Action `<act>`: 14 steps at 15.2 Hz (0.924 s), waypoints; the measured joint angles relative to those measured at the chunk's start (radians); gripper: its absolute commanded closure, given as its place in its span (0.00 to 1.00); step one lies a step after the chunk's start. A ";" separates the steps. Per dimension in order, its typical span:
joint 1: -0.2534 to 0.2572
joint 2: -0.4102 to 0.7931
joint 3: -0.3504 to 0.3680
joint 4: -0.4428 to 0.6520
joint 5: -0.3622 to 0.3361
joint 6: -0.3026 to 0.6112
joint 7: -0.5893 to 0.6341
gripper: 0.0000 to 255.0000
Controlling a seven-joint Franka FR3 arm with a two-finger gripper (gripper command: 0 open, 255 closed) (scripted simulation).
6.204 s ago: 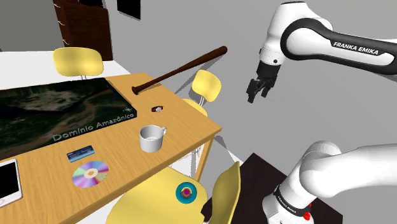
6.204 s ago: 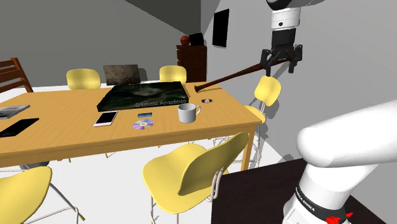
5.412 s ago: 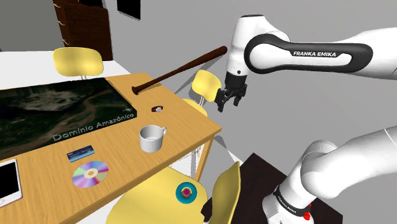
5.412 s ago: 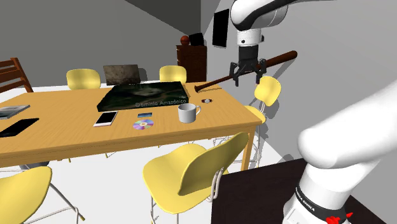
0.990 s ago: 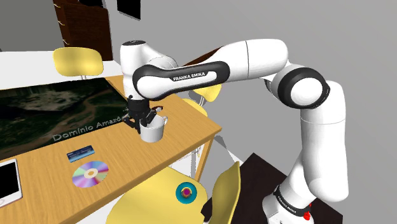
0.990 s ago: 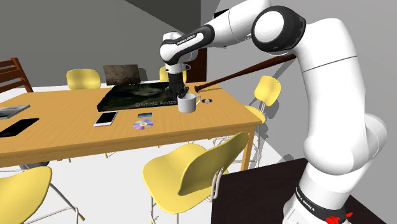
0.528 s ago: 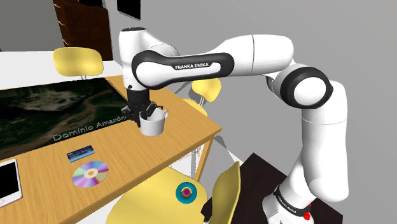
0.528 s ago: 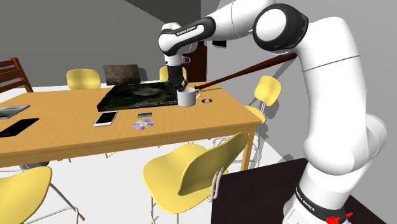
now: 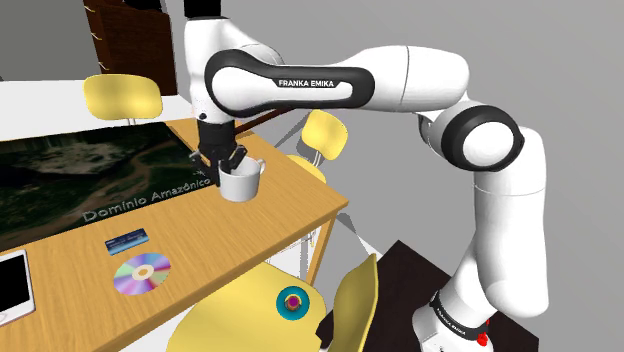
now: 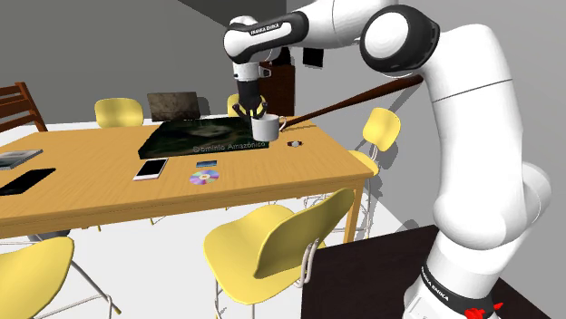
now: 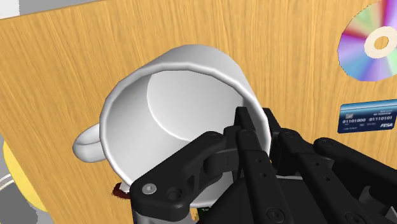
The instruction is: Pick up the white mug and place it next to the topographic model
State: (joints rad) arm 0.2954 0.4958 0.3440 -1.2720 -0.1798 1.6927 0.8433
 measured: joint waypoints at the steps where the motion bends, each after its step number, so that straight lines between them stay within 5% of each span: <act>1: 0.000 -0.002 0.000 0.008 0.001 -0.010 -0.001 1.00; 6: 0.106 0.249 -0.020 0.434 -0.053 -0.183 0.007 1.00; 14: 0.090 0.245 -0.020 0.322 -0.053 -0.080 0.018 1.00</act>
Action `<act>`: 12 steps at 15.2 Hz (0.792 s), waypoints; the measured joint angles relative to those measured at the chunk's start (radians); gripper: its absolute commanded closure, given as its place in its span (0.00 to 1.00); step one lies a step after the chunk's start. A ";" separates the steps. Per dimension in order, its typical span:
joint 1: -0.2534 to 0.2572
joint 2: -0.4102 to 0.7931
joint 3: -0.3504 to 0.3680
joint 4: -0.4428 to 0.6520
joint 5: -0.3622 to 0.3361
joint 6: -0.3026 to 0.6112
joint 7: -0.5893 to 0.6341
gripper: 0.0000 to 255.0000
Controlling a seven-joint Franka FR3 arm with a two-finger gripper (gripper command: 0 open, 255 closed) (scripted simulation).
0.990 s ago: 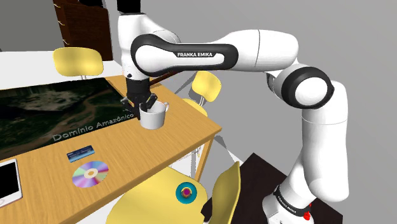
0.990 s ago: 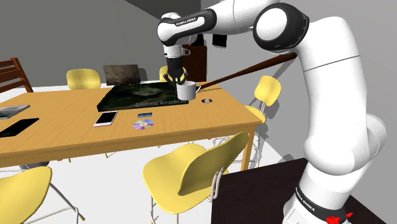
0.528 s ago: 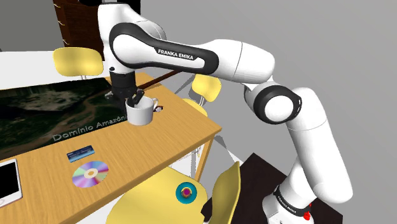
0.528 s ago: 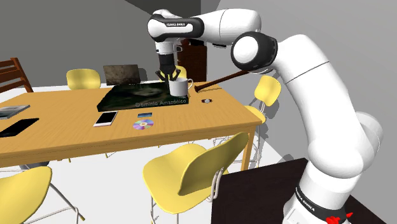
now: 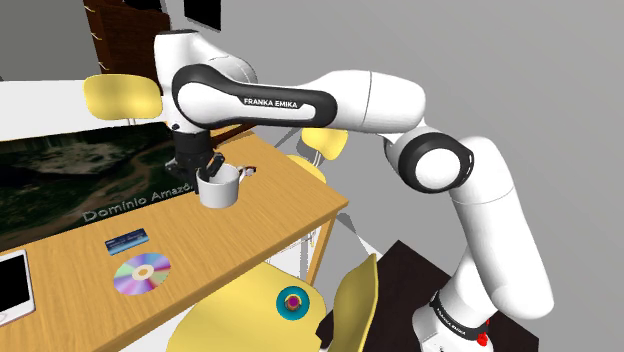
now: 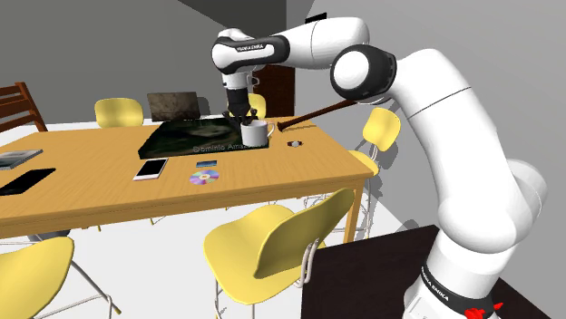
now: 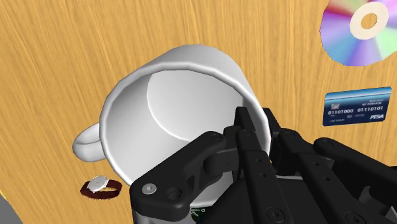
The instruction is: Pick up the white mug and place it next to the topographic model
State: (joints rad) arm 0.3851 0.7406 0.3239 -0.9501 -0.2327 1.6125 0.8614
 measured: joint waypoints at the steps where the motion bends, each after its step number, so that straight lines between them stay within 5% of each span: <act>1: -0.003 0.000 0.000 -0.016 0.000 0.015 0.000 1.00; 12: -0.025 -0.005 -0.001 -0.177 -0.004 0.168 0.015 1.00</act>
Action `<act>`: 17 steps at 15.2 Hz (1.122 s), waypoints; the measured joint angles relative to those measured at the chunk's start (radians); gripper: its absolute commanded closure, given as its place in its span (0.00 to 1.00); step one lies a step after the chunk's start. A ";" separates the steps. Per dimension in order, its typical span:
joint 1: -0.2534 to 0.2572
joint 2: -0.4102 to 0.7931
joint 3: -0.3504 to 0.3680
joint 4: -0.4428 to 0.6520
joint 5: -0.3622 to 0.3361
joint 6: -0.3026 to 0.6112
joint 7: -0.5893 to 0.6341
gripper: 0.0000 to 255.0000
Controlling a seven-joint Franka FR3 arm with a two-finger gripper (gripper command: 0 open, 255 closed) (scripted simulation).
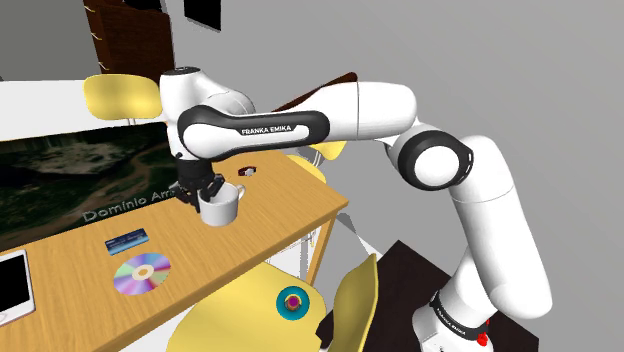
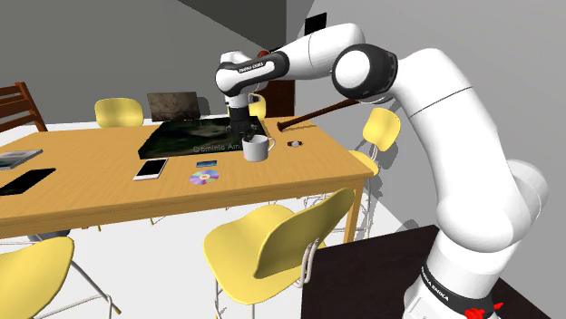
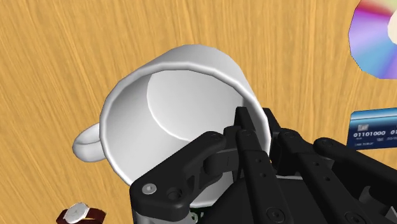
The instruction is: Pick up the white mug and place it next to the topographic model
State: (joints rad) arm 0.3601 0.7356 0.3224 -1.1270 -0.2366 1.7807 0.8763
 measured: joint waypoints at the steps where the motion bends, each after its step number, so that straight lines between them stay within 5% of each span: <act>1: -0.002 0.002 -0.001 -0.011 -0.001 0.012 0.000 1.00; 12: -0.007 0.014 -0.004 -0.067 -0.006 0.079 0.008 1.00; 13: -0.007 0.014 -0.004 -0.067 -0.006 0.080 0.008 0.00; 17: -0.007 0.014 -0.004 -0.067 -0.006 0.080 0.008 0.00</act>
